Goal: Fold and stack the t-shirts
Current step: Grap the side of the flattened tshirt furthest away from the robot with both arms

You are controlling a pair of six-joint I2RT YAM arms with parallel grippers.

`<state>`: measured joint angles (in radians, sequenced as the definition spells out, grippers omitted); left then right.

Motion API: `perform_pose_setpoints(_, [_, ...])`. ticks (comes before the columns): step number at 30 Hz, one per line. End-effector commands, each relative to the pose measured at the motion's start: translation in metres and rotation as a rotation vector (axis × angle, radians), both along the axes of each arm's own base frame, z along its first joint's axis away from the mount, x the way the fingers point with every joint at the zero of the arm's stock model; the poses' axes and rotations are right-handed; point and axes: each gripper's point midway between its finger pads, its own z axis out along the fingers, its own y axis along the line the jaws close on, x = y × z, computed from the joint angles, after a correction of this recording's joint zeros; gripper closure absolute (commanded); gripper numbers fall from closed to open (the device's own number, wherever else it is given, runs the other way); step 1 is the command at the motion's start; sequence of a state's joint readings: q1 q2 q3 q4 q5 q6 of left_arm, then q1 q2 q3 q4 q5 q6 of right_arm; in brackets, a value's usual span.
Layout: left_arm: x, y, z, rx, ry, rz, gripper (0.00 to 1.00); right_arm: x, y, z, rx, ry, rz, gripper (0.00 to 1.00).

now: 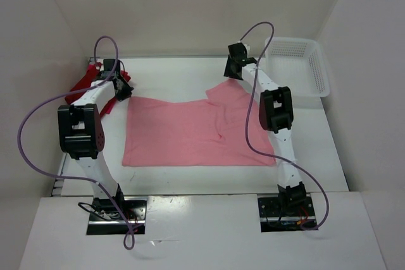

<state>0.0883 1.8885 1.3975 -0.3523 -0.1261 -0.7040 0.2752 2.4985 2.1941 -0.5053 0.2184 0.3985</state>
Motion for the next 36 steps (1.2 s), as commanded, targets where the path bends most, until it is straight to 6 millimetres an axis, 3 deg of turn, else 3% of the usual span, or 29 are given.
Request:
perform_pose_setpoints(1, [-0.001,-0.002,0.019,0.01,-0.036,-0.016,1.0,0.009,-0.015,-0.001,-0.055,0.004,-0.034,0.46])
perform_pose_setpoints(3, [-0.004,-0.002,0.015,0.009,-0.027,-0.016,1.0,0.013,-0.018,0.003,-0.066,-0.006,-0.047,0.46])
perform_pose_setpoints(9, [-0.003,-0.013,0.015,0.001,-0.027,-0.041,1.0,0.016,-0.013,-0.012,-0.057,0.01,-0.034,0.49])
perform_pose_setpoints(15, [-0.005,-0.017,0.008,-0.006,-0.01,-0.043,1.0,0.013,-0.007,-0.022,-0.025,0.035,-0.024,0.82])
perform_pose_setpoints(17, [-0.005,-0.017,0.008,-0.006,-0.01,-0.043,1.0,0.013,-0.009,-0.011,-0.021,0.024,-0.039,0.95])
perform_pose_setpoints(19, [-0.005,-0.017,0.008,-0.006,-0.01,-0.043,1.0,0.015,-0.01,0.006,-0.022,0.001,-0.046,1.0])
perform_pose_setpoints(20, [-0.005,-0.017,0.008,-0.006,-0.01,-0.043,1.0,0.016,-0.009,0.024,-0.008,-0.027,-0.053,1.0])
perform_pose_setpoints(22, [-0.005,-0.017,0.008,-0.006,-0.01,-0.043,1.0,0.012,-0.007,0.04,0.011,-0.035,-0.038,1.0])
perform_pose_setpoints(23, [-0.005,-0.016,0.012,0.003,-0.019,-0.036,1.0,0.008,-0.008,0.065,0.02,-0.067,-0.038,1.0])
perform_pose_setpoints(24, [-0.008,-0.015,0.012,0.008,-0.018,-0.043,1.0,0.003,-0.007,0.073,0.027,-0.067,-0.032,1.0])
perform_pose_setpoints(25, [-0.008,-0.015,0.018,0.009,-0.031,-0.043,1.0,-0.011,-0.007,0.061,0.031,-0.023,-0.016,1.0])
perform_pose_setpoints(26, [-0.011,-0.015,0.018,0.009,-0.03,-0.043,1.0,-0.015,-0.015,0.091,0.045,-0.073,-0.026,1.0])
perform_pose_setpoints(27, [-0.013,-0.016,0.019,0.009,-0.03,-0.043,1.0,-0.023,-0.017,0.096,0.045,-0.072,-0.026,1.0])
perform_pose_setpoints(28, [-0.017,-0.016,0.02,0.01,-0.037,-0.043,1.0,-0.044,-0.021,0.076,0.033,-0.004,-0.02,1.0])
perform_pose_setpoints(29, [-0.02,-0.015,0.02,0.002,-0.036,-0.053,1.0,-0.05,-0.026,0.106,0.064,-0.062,-0.032,1.0])
perform_pose_setpoints(30, [-0.022,-0.015,0.017,0.001,-0.027,-0.053,1.0,-0.071,-0.035,0.085,0.058,-0.005,-0.034,1.0])
perform_pose_setpoints(32, [-0.03,-0.019,0.023,-0.008,-0.038,-0.072,1.0,-0.091,-0.039,0.09,0.066,-0.007,-0.041,1.0])
perform_pose_setpoints(34, [-0.032,-0.019,0.035,-0.005,-0.065,-0.073,1.0,-0.123,-0.051,0.092,0.069,0.017,-0.046,1.0])
perform_pose_setpoints(36, [-0.041,-0.019,0.034,0.001,-0.052,-0.082,1.0,-0.151,-0.062,0.09,0.063,0.039,-0.057,1.0])
